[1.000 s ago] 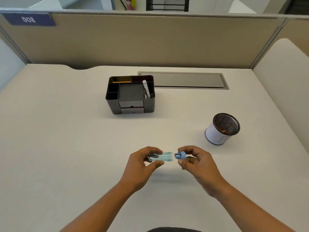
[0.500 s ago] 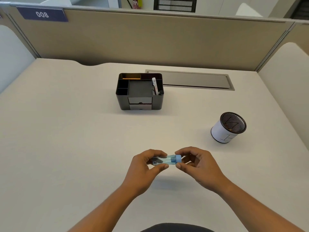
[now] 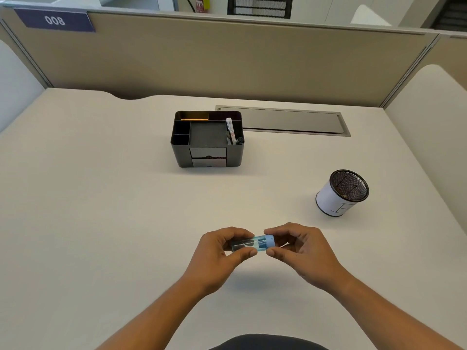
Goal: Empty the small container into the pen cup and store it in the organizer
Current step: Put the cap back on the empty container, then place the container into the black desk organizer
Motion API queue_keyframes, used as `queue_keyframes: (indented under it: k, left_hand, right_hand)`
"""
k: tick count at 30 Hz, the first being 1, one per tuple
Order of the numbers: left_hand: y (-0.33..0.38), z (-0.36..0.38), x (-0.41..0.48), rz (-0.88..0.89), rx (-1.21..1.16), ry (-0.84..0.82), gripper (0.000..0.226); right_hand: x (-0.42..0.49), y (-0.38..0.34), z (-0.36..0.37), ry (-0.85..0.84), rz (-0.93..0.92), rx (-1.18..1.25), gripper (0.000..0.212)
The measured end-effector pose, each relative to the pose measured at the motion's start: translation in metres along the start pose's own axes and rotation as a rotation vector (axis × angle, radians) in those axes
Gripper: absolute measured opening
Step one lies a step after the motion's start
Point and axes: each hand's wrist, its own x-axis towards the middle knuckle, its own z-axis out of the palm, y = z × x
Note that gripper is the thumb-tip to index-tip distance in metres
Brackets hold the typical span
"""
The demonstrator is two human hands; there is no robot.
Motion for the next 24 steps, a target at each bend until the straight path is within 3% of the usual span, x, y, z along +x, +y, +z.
queue_keyframes:
  k: [13,20,24]
  left_hand:
    - [0.012,-0.005,0.007,0.057,0.03,0.024,0.021]
    - [0.016,-0.017,0.033,0.104,0.428,-0.067,0.034]
    - [0.02,-0.04,0.067,0.13,0.495,0.012,0.029]
  right_hand:
    - [0.005,-0.007,-0.005,0.029,-0.118,-0.09,0.031]
    - [0.025,0.001,-0.001,0.057,-0.18,-0.149,0.036]
    - [0.034,0.028,-0.003,0.114,-0.1,-0.254,0.034]
